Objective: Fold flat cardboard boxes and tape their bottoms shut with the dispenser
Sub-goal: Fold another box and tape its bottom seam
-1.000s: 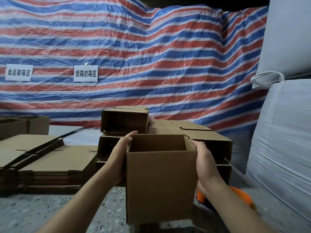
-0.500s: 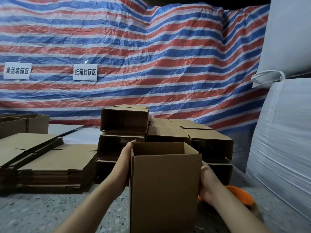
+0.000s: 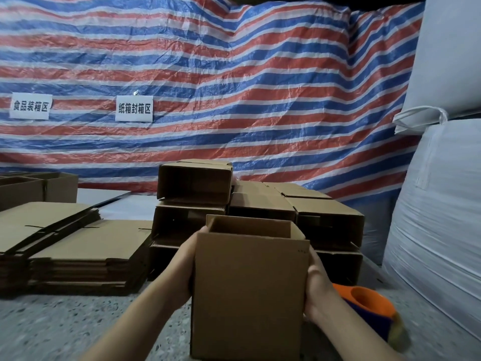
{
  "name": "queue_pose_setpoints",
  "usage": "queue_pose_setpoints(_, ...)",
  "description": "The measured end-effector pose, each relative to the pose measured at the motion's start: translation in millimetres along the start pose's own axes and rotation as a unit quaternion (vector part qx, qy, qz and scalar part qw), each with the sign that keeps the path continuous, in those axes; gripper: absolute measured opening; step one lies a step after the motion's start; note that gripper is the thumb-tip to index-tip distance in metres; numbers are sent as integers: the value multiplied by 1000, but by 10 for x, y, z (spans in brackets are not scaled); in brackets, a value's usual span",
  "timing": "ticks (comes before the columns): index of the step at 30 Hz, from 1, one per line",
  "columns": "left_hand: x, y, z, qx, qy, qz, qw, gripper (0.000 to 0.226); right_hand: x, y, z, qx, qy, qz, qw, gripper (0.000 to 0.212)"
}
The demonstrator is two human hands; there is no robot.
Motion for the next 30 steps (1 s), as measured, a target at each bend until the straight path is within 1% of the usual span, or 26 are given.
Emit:
queue_pose_setpoints(2,-110,43,-27,14,16,-32,999,31,56,11,-5,-1,-19,10,1000,59)
queue_pose_setpoints(3,-135,50,-35,16,22,-34,999,30,64,16,-7,-1,-20,6,1000,58)
queue_pose_setpoints(6,-133,53,-62,-13,34,-3,999,20,40,58,-2,5,-8,-21,1000,51)
queue_pose_setpoints(8,-114,55,-77,-37,43,10,998,20,40,69,10,0,-23,-19,1000,54)
queue_pose_setpoints(11,-106,53,-80,-50,23,6,998,19,72,47,-2,-5,-60,-4,998,67)
queue_pose_setpoints(12,-111,27,-88,-36,17,6,999,22,71,51,1,-10,-64,-1,998,69)
queue_pose_setpoints(14,-125,-39,-158,28,19,15,999,35,68,46,6,-16,-64,1,998,70)
queue_pose_setpoints(15,-126,-55,-197,57,24,30,998,37,66,46,8,-16,-64,2,998,69)
queue_pose_setpoints(16,-131,-64,-227,66,31,47,996,34,62,52,13,-16,-67,2,998,68)
queue_pose_setpoints(17,-135,-64,-239,54,33,63,996,26,61,52,14,-19,-69,5,997,68)
queue_pose_setpoints(19,-127,-28,-229,-2,30,69,997,16,64,47,20,-25,-71,10,997,67)
queue_pose_setpoints(21,-112,-5,-227,-39,14,65,997,23,61,43,19,-32,-69,17,997,64)
queue_pose_setpoints(25,-136,-26,-264,-36,2,80,996,27,62,16,-4,-46,-11,43,998,62)
queue_pose_setpoints(26,-141,-23,-261,-28,-9,86,996,32,47,17,-5,-48,12,43,998,61)
queue_pose_setpoints(29,-153,-24,-267,15,-85,85,993,59,13,10,-5,-61,50,48,996,62)
queue_pose_setpoints(30,-158,-24,-273,13,-101,78,992,68,1,11,0,-67,54,47,995,63)
Point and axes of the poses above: each hand's wrist, its own y-axis away from the middle knuckle, its own z-axis out of the palm, x = y × z, the point moved 4 cm from there along -y, towards the middle knuckle, and after that the axes turned 6 degrees about z, right-handed, at the moved point
